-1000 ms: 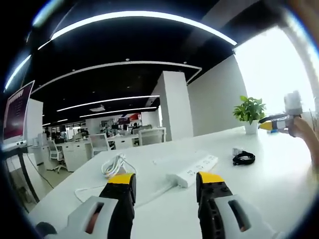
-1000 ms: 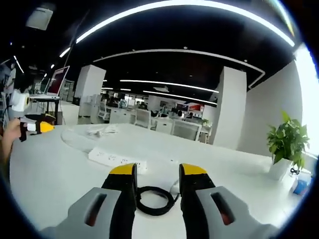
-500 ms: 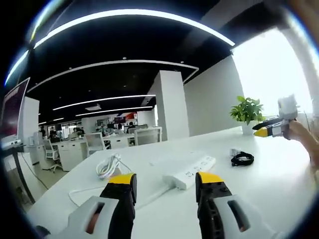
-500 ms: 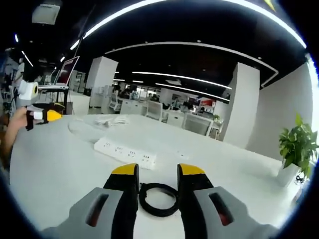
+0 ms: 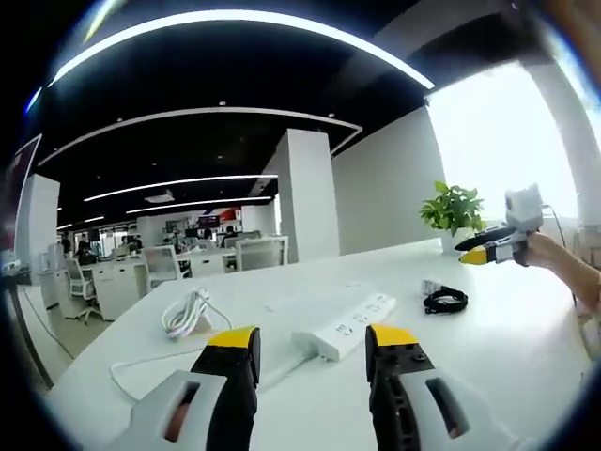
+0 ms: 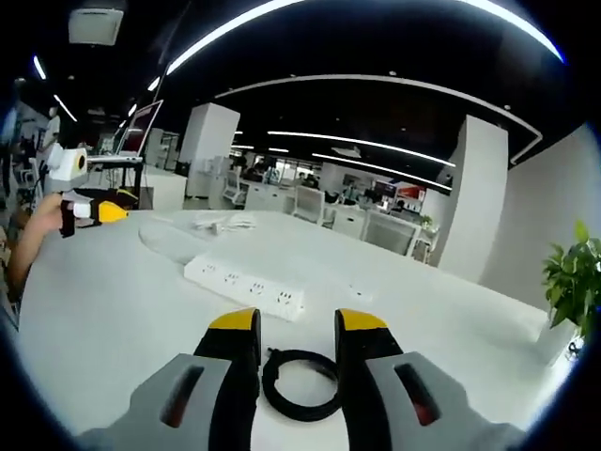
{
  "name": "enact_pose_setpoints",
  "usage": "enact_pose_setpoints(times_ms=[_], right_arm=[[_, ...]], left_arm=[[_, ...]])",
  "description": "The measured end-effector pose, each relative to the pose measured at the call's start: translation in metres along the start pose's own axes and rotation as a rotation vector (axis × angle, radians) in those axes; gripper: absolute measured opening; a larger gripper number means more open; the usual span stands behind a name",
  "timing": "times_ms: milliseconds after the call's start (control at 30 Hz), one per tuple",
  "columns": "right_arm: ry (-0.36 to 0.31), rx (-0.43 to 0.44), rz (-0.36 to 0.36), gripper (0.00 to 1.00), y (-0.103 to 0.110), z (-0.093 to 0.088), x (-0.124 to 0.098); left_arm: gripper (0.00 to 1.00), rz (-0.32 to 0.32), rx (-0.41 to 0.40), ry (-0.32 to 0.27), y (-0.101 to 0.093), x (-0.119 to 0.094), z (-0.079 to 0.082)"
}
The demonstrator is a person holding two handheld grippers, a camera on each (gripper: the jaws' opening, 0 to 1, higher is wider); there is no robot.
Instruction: Straighten the power strip on the desk, plug the charger into it
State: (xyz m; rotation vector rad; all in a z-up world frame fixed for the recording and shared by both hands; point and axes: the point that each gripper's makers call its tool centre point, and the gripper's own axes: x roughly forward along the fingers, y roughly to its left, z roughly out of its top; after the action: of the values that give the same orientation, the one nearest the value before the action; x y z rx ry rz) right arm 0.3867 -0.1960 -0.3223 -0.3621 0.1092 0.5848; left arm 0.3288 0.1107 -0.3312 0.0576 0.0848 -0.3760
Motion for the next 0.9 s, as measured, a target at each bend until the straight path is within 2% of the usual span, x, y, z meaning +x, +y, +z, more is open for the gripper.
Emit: enact_pose_setpoints(times_ms=[333,500,800,900], right_arm=[[-0.018,0.017,0.043,0.31,-0.007,-0.001,0.007],[-0.025,-0.005,0.067,0.3,-0.008,0.001,0.014],[0.001,-0.01,0.091,0.3,-0.009,-0.008,0.026],[0.006,-0.009,0.104,0.3,-0.008,-0.01,0.029]], left_arm=[[0.46,-0.014,0.04,0.022,-0.001,0.005,0.002],[0.46,-0.03,0.049,0.033,-0.005,0.012,0.001],[0.46,-0.05,0.068,0.054,-0.007,0.02,-0.001],[0.46,-0.074,0.066,0.057,-0.009,0.022,-0.002]])
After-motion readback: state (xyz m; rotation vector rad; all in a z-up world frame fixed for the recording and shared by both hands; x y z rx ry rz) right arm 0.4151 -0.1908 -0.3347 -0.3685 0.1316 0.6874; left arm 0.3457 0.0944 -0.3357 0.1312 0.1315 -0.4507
